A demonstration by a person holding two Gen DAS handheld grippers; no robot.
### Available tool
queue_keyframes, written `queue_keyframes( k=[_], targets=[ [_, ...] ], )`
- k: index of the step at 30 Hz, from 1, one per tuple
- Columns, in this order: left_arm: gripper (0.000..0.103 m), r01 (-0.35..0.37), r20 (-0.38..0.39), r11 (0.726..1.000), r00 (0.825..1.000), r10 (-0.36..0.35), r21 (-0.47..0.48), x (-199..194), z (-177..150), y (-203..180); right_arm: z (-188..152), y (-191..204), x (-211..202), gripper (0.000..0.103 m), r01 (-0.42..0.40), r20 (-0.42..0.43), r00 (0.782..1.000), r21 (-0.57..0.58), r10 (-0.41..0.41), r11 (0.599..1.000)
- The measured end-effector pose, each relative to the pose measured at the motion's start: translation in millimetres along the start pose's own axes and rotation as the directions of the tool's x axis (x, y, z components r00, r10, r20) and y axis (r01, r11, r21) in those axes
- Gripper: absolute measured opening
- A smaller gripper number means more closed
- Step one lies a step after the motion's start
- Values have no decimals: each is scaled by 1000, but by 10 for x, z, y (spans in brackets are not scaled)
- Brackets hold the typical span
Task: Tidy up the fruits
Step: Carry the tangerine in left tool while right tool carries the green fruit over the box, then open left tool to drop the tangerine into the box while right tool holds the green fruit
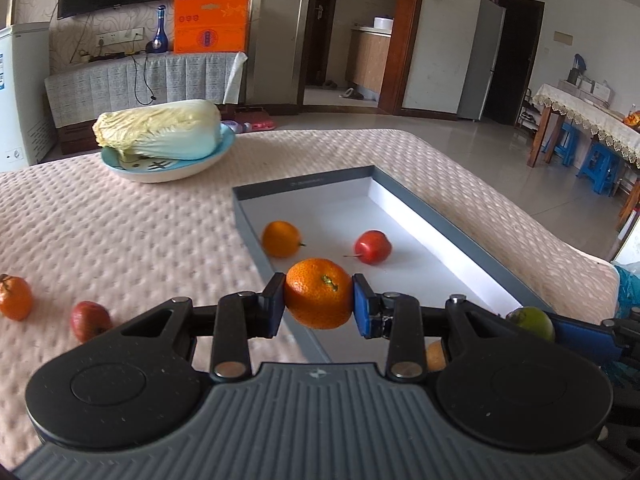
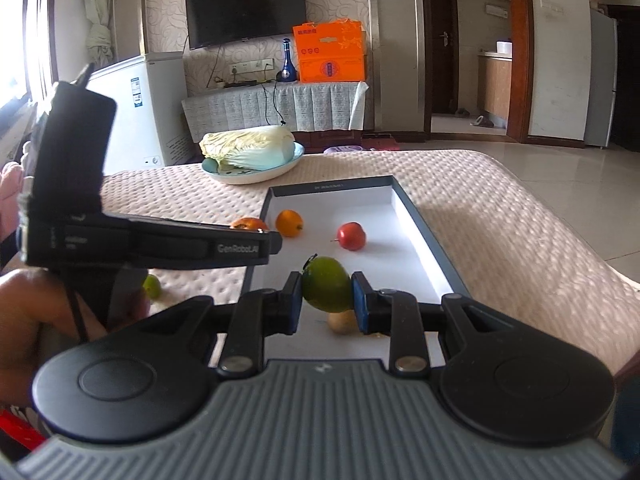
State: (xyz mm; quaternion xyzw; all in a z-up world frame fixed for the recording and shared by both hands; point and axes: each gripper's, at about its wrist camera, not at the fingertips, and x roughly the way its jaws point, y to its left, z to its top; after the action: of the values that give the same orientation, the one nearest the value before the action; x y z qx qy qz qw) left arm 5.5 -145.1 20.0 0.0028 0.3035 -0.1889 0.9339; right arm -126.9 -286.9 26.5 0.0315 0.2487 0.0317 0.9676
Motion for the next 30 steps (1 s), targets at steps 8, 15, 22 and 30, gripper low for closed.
queue_keyframes(
  k=[8, 15, 22, 30],
  targets=[
    [40, 0, -14, 1000, 1000, 0, -8, 163, 13, -127, -34, -127, -52, 29, 18, 2, 1000, 15, -18, 1000],
    [40, 15, -17, 1000, 1000, -16, -9, 250, 24, -253, -45, -166, -93, 29, 22, 4, 1000, 20, -22, 1000],
    [41, 11, -31, 1000, 999, -11, -7, 320, 39, -336, -43, -211, -119, 29, 24, 2, 1000, 24, -24, 999],
    [44, 8, -28, 1000, 1000, -8, -1, 312, 44, -367, -52, -224, -122, 29, 26, -2, 1000, 27, -26, 999]
  ],
)
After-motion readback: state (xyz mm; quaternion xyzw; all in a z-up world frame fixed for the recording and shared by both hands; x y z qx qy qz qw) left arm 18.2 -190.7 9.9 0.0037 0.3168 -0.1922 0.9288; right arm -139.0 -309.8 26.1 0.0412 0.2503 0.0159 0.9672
